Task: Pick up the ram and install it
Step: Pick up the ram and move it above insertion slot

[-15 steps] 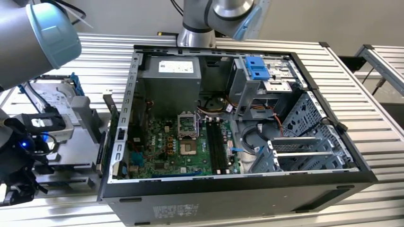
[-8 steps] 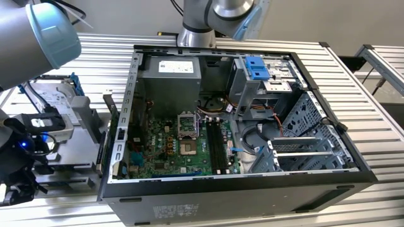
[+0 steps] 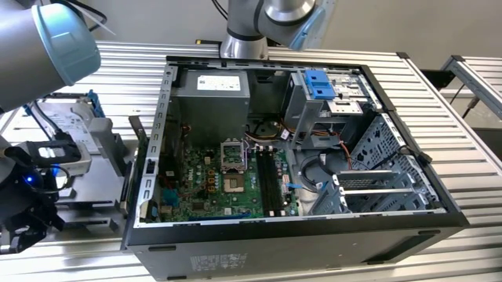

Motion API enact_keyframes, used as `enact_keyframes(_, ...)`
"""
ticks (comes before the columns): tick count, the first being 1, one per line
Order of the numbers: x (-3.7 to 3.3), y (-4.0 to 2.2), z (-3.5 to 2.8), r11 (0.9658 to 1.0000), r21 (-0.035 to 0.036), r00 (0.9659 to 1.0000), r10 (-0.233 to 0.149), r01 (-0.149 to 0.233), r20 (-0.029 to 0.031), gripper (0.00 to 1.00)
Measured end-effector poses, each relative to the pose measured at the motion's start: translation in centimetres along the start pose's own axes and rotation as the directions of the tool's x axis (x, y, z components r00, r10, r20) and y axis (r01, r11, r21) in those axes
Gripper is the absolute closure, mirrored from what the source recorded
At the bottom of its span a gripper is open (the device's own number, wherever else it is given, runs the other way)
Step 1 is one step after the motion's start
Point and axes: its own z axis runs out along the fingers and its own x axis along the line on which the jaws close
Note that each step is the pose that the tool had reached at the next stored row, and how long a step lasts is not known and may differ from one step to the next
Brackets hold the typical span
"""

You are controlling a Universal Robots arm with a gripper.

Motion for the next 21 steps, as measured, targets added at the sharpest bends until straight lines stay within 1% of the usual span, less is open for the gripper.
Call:
enact_keyframes(17, 0.00, 0.05, -0.02, 1.0000, 0.0001, 1.0000, 0.000, 0.000, 0.0000, 1.00)
enact_keyframes(21, -0.02, 0.06, -0.77, 1.0000, 0.0000, 1.0000, 0.000, 0.000, -0.0001, 1.00)
